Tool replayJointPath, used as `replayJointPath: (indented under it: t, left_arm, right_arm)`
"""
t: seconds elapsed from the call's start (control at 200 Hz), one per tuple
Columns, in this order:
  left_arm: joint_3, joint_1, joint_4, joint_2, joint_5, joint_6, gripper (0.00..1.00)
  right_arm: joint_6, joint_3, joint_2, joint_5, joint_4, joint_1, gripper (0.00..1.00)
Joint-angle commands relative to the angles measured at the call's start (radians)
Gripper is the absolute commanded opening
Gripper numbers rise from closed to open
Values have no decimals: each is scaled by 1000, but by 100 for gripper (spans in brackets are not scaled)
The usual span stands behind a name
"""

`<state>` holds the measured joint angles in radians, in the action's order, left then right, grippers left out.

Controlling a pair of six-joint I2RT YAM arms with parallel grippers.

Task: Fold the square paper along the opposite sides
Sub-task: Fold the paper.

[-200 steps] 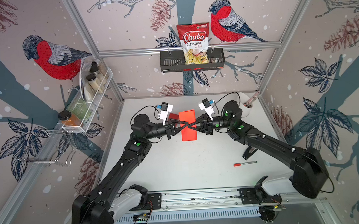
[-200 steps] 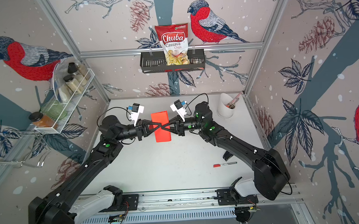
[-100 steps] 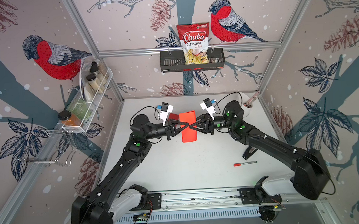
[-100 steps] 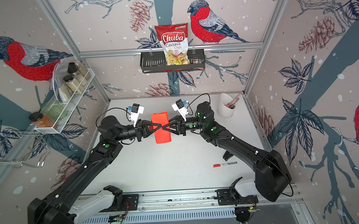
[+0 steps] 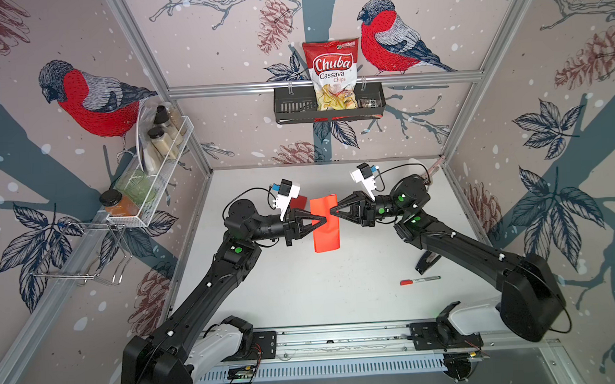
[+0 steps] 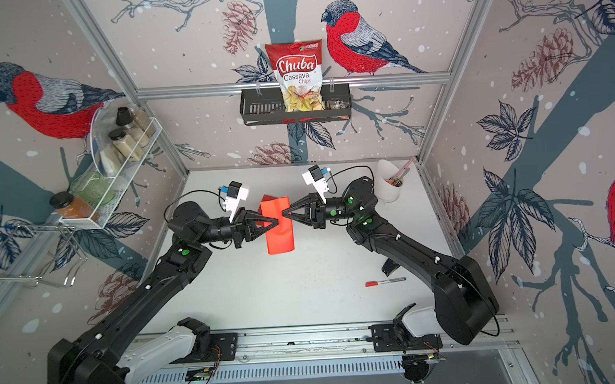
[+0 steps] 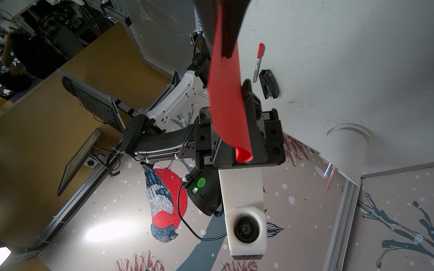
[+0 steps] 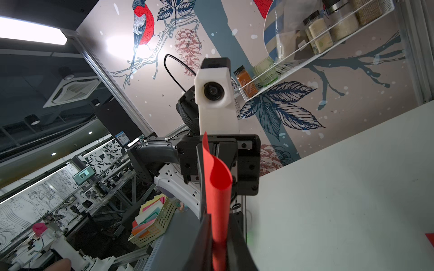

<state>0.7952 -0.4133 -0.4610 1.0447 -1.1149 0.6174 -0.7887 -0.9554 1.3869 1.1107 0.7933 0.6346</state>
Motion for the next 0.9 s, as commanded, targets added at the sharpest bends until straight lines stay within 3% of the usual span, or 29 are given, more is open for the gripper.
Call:
replayJointPath:
  t: [0.0, 0.245, 0.285, 0.375, 0.45, 0.51, 0.68, 0.78, 0.85, 0.87, 0.895]
  left_arm:
    - [5, -2, -5, 3, -10, -37, 0]
    - [11, -2, 40, 8, 7, -65, 0]
    - [12, -3, 43, 7, 10, -67, 0]
    - [11, -2, 43, 3, 10, -66, 0]
    - [10, -2, 40, 2, 8, -64, 0]
    - [10, -4, 40, 2, 9, -63, 0]
    - [7, -3, 44, 3, 19, -64, 0]
    - [10, -3, 49, 0, 26, -68, 0]
    - [14, -2, 49, 1, 27, -68, 0]
    - [15, -3, 48, 1, 29, -68, 0]
    - [17, -3, 48, 2, 32, -67, 0]
  right_arm:
    - [-31, -1, -9, 8, 68, -4, 9]
    - [-30, -3, -27, -6, 57, -13, 8]
    - [-27, -4, -27, -8, 52, -14, 16]
    - [-17, -8, -24, -17, 40, -16, 56]
    - [-12, -24, -14, -24, 29, -24, 68]
    - [-18, -45, -2, -25, 23, -30, 65]
    - [-42, -83, 27, -4, 39, -33, 26]
    - [-38, -78, 21, -3, 35, -34, 10]
    - [-34, -70, 12, -9, 33, -35, 12]
    - [-29, -69, 10, -11, 30, -35, 18]
    - [-23, -67, 6, -13, 22, -36, 32]
